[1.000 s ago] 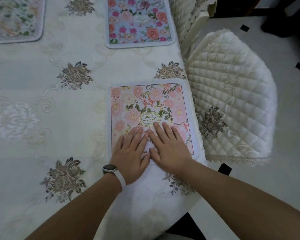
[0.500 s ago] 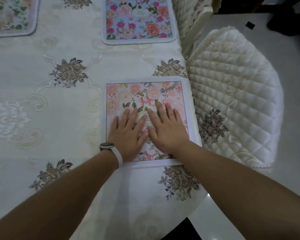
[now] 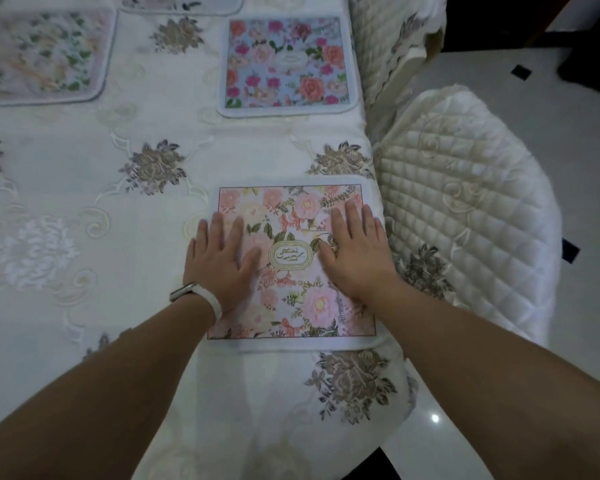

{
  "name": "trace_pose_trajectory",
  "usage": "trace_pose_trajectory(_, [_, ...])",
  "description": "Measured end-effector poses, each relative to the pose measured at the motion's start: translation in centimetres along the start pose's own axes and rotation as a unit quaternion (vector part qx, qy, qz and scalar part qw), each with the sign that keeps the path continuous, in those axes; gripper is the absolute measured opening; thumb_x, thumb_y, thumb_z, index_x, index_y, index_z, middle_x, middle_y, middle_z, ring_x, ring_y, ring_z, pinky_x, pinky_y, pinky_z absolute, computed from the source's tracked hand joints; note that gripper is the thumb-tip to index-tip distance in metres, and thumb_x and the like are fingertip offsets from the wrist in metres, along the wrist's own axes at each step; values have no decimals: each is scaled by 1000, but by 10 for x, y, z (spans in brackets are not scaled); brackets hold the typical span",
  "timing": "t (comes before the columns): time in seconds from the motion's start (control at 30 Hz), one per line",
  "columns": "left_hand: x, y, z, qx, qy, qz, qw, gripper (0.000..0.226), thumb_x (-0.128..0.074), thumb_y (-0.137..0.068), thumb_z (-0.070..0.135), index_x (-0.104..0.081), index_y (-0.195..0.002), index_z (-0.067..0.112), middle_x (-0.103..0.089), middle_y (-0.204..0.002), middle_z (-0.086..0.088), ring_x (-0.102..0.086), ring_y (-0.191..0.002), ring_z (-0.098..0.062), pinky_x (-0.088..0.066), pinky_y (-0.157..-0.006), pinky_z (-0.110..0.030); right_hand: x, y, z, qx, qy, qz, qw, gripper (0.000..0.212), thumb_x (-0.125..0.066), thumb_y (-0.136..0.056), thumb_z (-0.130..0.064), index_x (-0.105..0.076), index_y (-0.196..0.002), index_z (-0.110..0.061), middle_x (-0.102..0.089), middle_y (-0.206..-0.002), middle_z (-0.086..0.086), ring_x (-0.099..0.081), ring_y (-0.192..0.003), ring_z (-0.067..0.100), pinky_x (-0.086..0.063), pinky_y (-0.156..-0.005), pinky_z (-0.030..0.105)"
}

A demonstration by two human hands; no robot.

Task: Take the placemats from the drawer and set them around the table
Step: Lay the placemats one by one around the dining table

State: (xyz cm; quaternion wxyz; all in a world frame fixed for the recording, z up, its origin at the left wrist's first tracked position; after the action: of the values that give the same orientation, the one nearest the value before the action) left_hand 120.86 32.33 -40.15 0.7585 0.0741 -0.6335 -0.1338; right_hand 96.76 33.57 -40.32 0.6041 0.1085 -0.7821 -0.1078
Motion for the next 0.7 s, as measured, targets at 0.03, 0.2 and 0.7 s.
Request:
trace_pose_trajectory(0.03, [-1,8,-4,7,-1,-3,1000,69,-17,-94,63,2,-153,33,11,-162,-3,11,-148,-24,-2,-119,-45,-2,4,5,-1,1,-9,1000,73,-11,-98,-61,6,-157,-22,20,-163,6,21,-149,25,7,-122,44])
trace_pose_trajectory(0.2, [-6,58,-34,39,-37,-48,997,74,-11,-90,66,3,-154,30,7,-162,-2,6,-149,-22,-5,-118,-45,3,33,22,-8,11,-49,999,71,-13,-99,-57,7,-157,-22,18,-163,9,15,-150,28,3,-122,44])
trace_pose_trajectory(0.7, [90,151,65,-136,0,100,986,43,-49,-82,40,-72,-104,12,-70,-109,-10,-68,-93,-29,-55,-76,-39,97,108,-22,123,37,19,992,46,-40,-96,-41,-46,-136,-18,-51,-130,5,-50,-116,26,-42,-94,39])
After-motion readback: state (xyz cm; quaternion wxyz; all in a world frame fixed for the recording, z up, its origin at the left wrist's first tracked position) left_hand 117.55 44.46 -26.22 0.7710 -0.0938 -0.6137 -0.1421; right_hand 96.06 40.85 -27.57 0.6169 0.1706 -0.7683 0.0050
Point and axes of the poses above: each hand's wrist, its own y-axis away from the middle knuckle, its own x-axis out of the back of the hand, z = x × y, the point moved 10 cm from there along -y, towards the middle knuckle
